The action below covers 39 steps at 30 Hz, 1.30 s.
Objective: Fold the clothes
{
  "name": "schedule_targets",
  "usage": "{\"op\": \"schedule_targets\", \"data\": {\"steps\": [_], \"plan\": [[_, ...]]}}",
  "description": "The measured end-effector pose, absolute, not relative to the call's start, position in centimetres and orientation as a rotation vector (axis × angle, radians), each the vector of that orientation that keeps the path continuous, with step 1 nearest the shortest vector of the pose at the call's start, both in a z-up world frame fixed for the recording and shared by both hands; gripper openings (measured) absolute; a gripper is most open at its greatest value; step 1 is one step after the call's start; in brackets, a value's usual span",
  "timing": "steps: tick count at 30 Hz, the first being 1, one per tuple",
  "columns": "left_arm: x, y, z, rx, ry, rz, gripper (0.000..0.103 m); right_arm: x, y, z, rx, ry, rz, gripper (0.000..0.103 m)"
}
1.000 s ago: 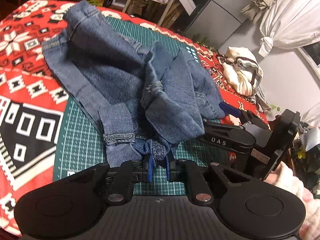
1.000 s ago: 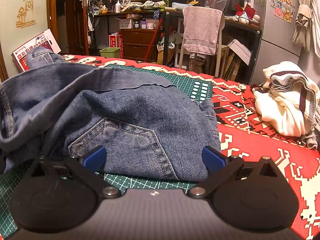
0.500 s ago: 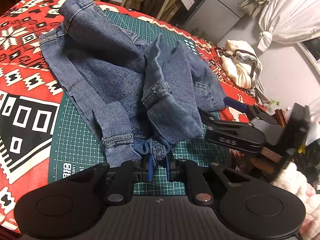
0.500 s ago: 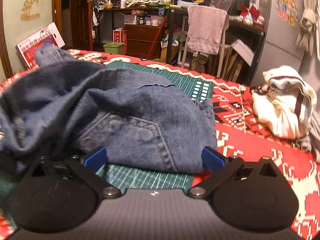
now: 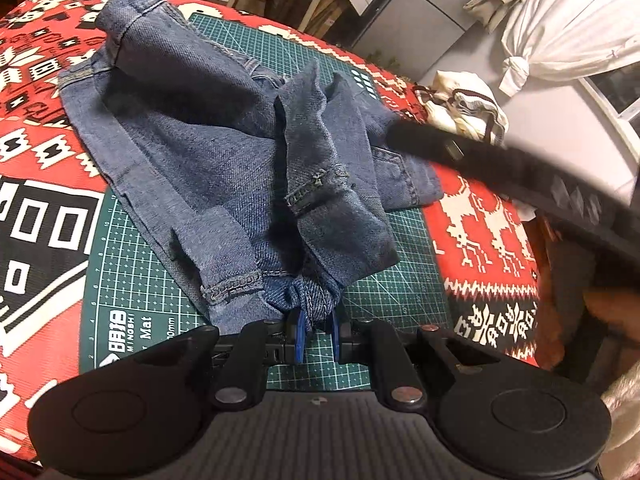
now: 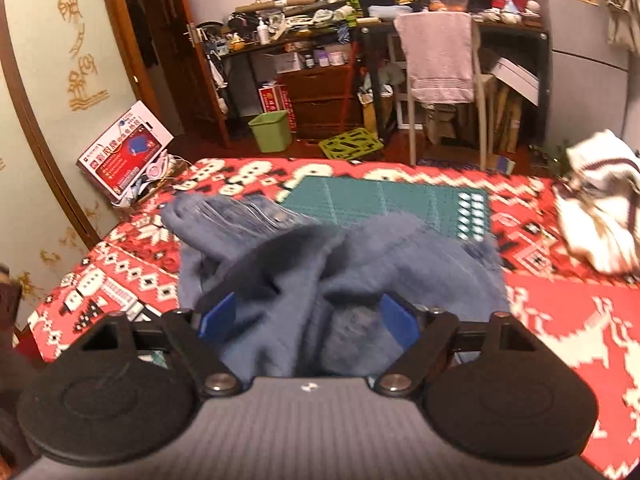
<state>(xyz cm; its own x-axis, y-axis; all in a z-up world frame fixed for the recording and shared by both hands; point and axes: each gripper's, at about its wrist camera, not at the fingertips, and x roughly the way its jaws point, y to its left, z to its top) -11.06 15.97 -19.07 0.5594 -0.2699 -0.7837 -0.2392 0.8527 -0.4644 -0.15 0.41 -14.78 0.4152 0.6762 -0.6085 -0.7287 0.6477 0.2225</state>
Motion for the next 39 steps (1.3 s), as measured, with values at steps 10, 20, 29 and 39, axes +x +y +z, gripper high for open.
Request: {"op": "schedule_targets", "data": {"steps": [10, 20, 29, 39], "plan": [[-11.9, 16.2, -19.9, -0.597, 0.983, -0.036, 0.013, 2.4, 4.5, -16.2, -0.061, 0.852, 0.820, 0.071], [-12.2, 16.5, -20.2, -0.627, 0.984, -0.036, 0.013, 2.8, 4.4, -17.1, -0.032, 0.876, 0.785, 0.006], [-13.7, 16.8, -18.8, -0.602, 0.992, -0.070, 0.022, 1.0, -3.8, -16.0, 0.088, 0.882, 0.721, 0.005], [-15.9, 19.7, -17.5, -0.726, 0.934, -0.029, 0.029, -4.3, -11.9, -18.4, 0.189, 0.999, 0.605, 0.005]]}}
